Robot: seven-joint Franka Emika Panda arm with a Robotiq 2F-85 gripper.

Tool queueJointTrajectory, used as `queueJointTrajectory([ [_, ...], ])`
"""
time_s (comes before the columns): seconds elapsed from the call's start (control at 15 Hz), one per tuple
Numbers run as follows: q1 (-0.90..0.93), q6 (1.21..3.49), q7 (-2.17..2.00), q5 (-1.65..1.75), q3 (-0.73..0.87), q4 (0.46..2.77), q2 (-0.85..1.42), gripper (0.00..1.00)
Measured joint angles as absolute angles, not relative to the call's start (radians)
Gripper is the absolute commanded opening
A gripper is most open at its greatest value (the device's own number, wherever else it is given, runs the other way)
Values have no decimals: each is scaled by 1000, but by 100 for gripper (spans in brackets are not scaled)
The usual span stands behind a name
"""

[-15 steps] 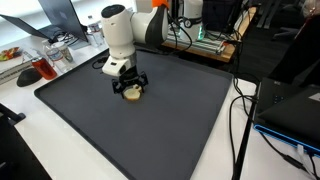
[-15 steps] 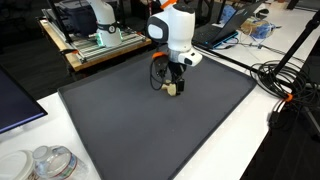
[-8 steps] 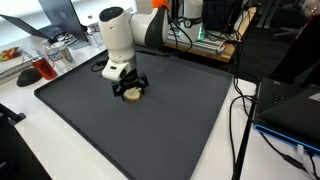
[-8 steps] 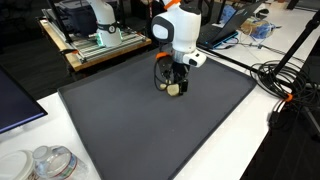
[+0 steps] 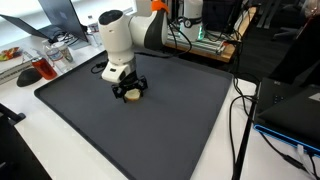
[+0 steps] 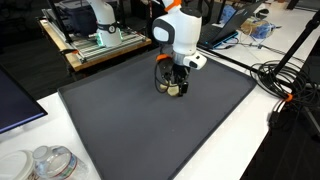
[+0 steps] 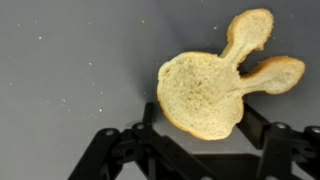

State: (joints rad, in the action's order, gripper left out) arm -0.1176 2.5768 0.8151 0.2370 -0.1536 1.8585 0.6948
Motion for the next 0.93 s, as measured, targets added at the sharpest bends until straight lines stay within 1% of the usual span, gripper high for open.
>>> queueJointTrajectory([
  [0.4, -115, 2548, 815, 237, -153, 1854, 679, 11],
  [0.47, -115, 2545, 815, 237, -152, 1854, 678, 5],
  [0.53, -114, 2541, 815, 237, -152, 1854, 677, 1],
  [0.6, -114, 2538, 815, 237, -152, 1854, 676, 0],
  [0.73, -114, 2538, 815, 237, -151, 1854, 676, 3],
  [0.8, -114, 2538, 815, 237, -150, 1854, 676, 1],
  [0.93, -112, 2538, 815, 237, -146, 1854, 675, 2],
])
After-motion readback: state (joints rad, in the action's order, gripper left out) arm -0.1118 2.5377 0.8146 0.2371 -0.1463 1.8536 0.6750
